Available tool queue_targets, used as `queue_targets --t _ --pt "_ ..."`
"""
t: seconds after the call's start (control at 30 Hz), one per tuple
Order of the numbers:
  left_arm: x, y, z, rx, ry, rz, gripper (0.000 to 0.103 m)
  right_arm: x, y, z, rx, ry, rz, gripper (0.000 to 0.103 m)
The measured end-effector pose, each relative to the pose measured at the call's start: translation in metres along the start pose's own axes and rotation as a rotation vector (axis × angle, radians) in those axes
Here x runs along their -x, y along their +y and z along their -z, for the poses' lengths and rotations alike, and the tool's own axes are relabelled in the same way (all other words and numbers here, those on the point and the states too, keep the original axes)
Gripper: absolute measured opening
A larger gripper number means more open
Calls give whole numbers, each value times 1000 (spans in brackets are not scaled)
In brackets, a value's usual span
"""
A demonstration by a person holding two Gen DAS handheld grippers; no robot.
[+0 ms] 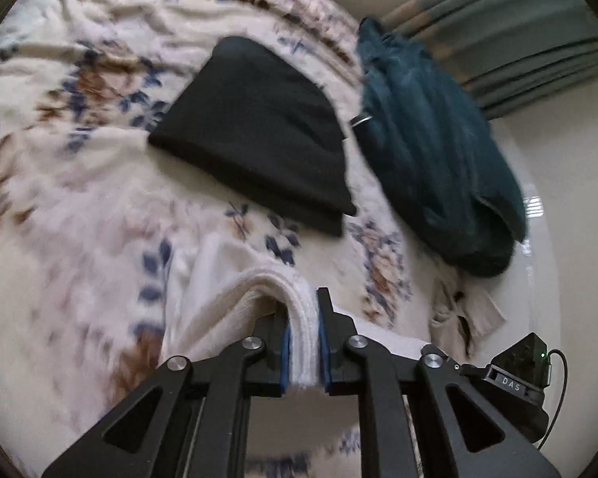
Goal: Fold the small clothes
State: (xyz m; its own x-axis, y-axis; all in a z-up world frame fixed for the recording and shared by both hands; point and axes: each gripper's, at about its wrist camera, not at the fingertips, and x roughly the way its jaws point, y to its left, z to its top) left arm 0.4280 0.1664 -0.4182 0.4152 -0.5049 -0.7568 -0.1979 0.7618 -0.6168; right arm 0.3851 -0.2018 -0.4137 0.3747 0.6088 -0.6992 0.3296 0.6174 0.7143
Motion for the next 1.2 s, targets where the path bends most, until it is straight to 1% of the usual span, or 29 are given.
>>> queue_targets --t 0.03,0.07,0.1,0.13,0.17,0.2,0.23,0.27,0.3,0.37,0.4,0.43,0.53,0.57,0.6,0.63,0.67,0.7,0.73,0.77,0.8,0.83,0.87,0.93,0.97,1.07,1.1,1.13,1.2 --pt "-17 7 -13 27 37 -10 16 -16 -2 -17 -1 22 19 12" --pt "-25 11 -21 49 58 -17 27 -29 -7 -28 -1 40 26 14" --pt "-28 14 -26 64 61 -10 36 -42 -10 -41 -4 66 51 18" --pt "-27 17 -33 79 45 10 42 -49 -14 -51 -5 88 55 32" --pt "-23 19 -37 90 29 31 54 -53 -19 -56 -2 86 36 43" --pt "-19 21 -40 101 17 49 63 -52 -21 -61 5 80 29 50" --pt "-14 24 -42 108 1 62 64 -49 -22 -65 15 70 19 67" --pt "-12 25 -43 101 -8 53 65 -43 -25 -68 29 57 -9 77" --pt "-11 25 -43 67 -12 19 65 -38 -27 -69 41 48 -13 78" --pt "-18 23 -44 -18 1 -58 65 -36 -35 -71 71 52 24 78" --pt "-26 22 -44 -66 25 -109 65 -38 -41 -71 81 59 66 78" --pt "-35 21 -43 -100 50 -142 65 -46 -48 -72 83 81 109 78" --pt "-84 20 -38 -189 208 -177 65 -76 -71 -74 57 138 182 78" --pt "-95 20 -37 -202 241 -180 65 -86 -78 -73 37 162 178 78" --pt "-109 22 -34 -220 273 -205 64 -95 -84 -72 15 183 165 78" --pt "-116 22 -33 -237 283 -222 63 -108 -89 -73 -5 207 151 77" --pt "-116 19 -32 -265 255 -204 34 -114 -90 -73 -11 210 146 72" --pt "-111 16 -33 -291 227 -207 12 -118 -90 -73 -11 202 138 64" --pt "-105 13 -33 -307 200 -220 13 -118 -86 -73 6 170 163 34" --pt "-91 11 -36 -320 147 -214 12 -115 -82 -72 19 150 176 10" --pt "-79 11 -37 -325 104 -213 11 -111 -77 -72 30 122 172 10" --pt "-75 13 -39 -326 86 -216 11 -105 -72 -72 41 90 159 10" --pt "-71 19 -41 -322 89 -214 12 -100 -67 -72 51 66 151 9" --pt "-79 33 -48 -280 110 -224 12 -93 -58 -73 67 35 156 9" --pt "-91 45 -49 -248 153 -237 12 -92 -55 -73 75 29 166 8" --pt "-113 69 -55 -178 207 -243 13 -107 -54 -78 96 33 259 5" --pt "-118 77 -57 -150 222 -235 13 -112 -56 -81 96 34 288 4" --pt "-121 85 -61 -117 234 -217 13 -116 -59 -86 96 36 321 0" --pt "-120 92 -64 -93 251 -196 16 -123 -67 -93 93 55 364 0"
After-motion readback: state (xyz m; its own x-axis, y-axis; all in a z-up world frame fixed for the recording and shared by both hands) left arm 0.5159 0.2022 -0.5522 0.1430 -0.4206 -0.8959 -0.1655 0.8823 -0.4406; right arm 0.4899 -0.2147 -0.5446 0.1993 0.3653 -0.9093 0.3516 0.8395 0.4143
